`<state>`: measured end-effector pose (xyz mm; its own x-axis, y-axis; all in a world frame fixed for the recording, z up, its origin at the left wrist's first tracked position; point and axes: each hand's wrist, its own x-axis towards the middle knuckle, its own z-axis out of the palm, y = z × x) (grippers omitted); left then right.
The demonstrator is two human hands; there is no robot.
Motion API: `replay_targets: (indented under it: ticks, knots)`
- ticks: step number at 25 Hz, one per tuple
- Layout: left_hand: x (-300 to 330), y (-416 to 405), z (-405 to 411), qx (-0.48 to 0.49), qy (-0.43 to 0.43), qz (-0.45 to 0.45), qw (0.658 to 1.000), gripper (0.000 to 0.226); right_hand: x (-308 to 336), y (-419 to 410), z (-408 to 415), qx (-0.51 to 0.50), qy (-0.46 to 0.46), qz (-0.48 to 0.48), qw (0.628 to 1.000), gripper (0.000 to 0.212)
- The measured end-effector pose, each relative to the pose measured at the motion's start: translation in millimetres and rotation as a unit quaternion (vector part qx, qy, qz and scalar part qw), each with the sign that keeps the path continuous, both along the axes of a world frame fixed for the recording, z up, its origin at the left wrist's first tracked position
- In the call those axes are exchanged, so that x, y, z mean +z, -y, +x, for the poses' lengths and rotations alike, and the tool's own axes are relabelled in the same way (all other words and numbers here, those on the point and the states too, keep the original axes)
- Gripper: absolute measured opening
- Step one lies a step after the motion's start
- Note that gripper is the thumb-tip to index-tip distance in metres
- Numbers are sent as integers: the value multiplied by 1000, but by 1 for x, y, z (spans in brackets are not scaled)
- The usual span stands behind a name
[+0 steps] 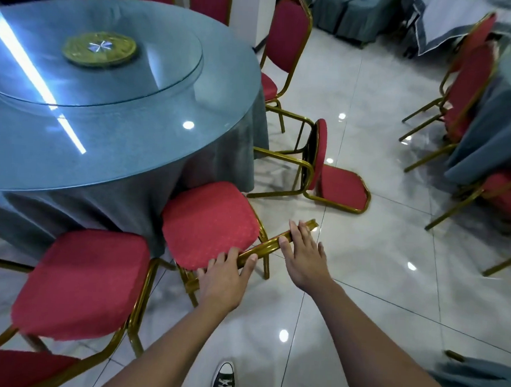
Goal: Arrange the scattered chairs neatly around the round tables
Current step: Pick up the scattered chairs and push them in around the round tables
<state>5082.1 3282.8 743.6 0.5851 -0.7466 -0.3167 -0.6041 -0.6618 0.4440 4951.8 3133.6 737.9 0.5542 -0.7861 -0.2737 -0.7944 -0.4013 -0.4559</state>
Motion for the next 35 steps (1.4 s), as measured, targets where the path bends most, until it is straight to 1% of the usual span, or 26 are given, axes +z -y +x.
replay_targets:
  ticks: [4, 6, 8, 10, 11, 14, 16, 20, 23, 25, 30, 35]
  knots:
    - [5, 11, 19, 21, -22, -4, 1000, 59, 14, 20, 29, 24, -10, 28, 999, 64]
    - [8, 17, 27, 31, -21, 3, 999, 51, 15, 23, 35, 24, 7, 23, 999, 63]
    - [12, 29, 26, 33, -18, -1, 999, 36, 14, 27, 34, 31, 24, 17, 999, 61]
    - [21, 52, 16, 17, -19, -20, 999, 21, 13, 37, 24, 39, 67, 28, 997, 56]
    - [25, 68, 10, 6, -20, -31, 999, 19, 13, 44, 16, 36, 96, 37, 994, 51]
    - [39, 121, -12, -30, 0, -50, 998, 28, 16, 78, -15, -25, 161, 44, 986, 40]
    - [48, 168, -33, -57, 18, -45, 997, 30, 21, 118, -40, -67, 170, 47, 982, 40]
    - [61, 256, -86, -97, 14, -46, 994, 33, 36, 207, -90, -95, 202, 36, 974, 39]
    - [66, 312, -128, -103, 6, -73, 992, 31, 42, 266, -133, -114, 230, 28, 966, 34]
    - [66, 348, -151, -105, -2, -90, 990, 30, 42, 303, -156, -151, 250, 29, 956, 31]
    - [67, 445, -189, -135, 5, -116, 984, 27, 40, 382, -208, -204, 265, 8, 942, 31]
    - [56, 560, -221, -184, -21, -144, 972, 24, 33, 477, -254, -247, 256, -11, 934, 30]
